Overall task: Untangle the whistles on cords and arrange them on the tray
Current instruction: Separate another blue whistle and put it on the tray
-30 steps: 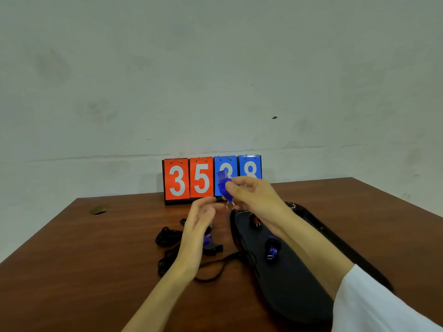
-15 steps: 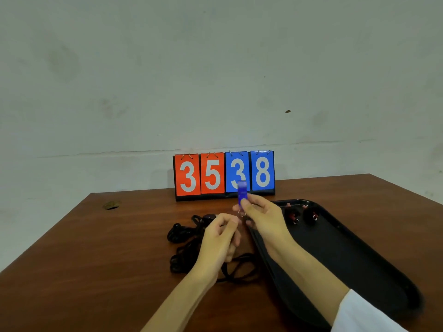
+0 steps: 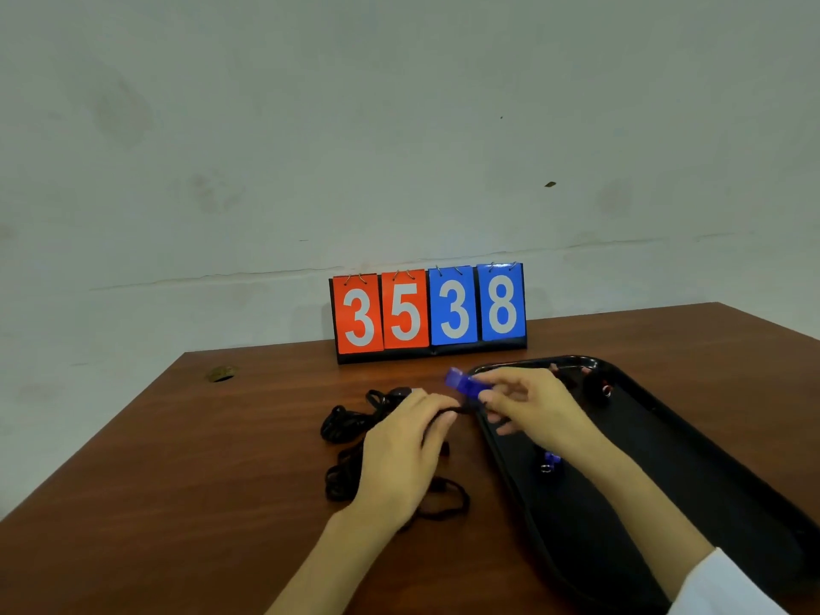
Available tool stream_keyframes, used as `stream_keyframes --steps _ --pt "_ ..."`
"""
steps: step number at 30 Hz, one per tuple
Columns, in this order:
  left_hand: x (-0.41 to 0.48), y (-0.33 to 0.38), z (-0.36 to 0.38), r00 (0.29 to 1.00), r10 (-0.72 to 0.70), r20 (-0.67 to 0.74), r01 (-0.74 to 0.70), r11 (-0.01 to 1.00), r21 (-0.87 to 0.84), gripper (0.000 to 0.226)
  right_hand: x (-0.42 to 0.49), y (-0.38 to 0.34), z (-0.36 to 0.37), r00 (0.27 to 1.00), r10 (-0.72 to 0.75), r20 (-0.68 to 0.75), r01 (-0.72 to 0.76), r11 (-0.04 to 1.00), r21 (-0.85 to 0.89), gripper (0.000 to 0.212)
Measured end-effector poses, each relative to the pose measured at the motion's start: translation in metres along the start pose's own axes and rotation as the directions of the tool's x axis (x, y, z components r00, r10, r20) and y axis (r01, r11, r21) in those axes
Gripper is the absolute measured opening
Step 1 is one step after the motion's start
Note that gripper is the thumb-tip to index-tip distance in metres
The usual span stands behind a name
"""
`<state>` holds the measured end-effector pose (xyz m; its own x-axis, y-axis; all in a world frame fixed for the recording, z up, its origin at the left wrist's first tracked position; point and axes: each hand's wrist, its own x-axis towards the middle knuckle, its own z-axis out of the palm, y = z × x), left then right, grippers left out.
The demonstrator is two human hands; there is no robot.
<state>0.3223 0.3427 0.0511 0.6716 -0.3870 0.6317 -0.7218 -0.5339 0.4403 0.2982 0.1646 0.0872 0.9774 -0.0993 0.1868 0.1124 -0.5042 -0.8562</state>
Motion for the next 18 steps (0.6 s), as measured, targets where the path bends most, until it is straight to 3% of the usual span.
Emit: stream_keyframes --steps 2,4,7,10,14,18 --pt "0.001 -0.005 -0.001 0.986 0.161 -0.033 -0.152 0.971 0.186 0.027 -0.002 0.001 -0.004 0.991 0.031 0.129 -0.022 0.998 -0.067 0.025" --pt "0.003 -0.007 -0.003 0.974 0.221 -0.058 -0.203 0.953 0.225 0.030 -0.004 0.000 -0.008 0.968 0.064 0.241 -0.053 0.997 -0.052 0.017" --pt "0.004 -0.010 -0.005 0.973 0.222 -0.056 -0.208 0.960 0.188 0.030 -0.010 -0.003 -0.015 0.905 0.075 0.419 -0.068 0.997 -0.032 0.011" --pt "0.005 -0.008 -0.007 0.992 0.123 -0.027 -0.124 0.992 -0.009 0.023 -0.015 -0.007 -0.018 0.848 0.041 0.529 -0.073 0.997 0.040 0.013" --pt "0.005 -0.001 -0.009 0.997 -0.035 0.062 0.051 0.961 -0.274 0.026 -0.019 -0.012 -0.017 0.858 -0.043 0.512 -0.070 0.977 0.199 0.013" --pt "0.002 0.006 -0.003 0.979 -0.172 0.107 0.200 0.908 -0.368 0.028 -0.017 -0.011 -0.006 0.923 -0.087 0.375 -0.053 0.936 0.347 0.009"
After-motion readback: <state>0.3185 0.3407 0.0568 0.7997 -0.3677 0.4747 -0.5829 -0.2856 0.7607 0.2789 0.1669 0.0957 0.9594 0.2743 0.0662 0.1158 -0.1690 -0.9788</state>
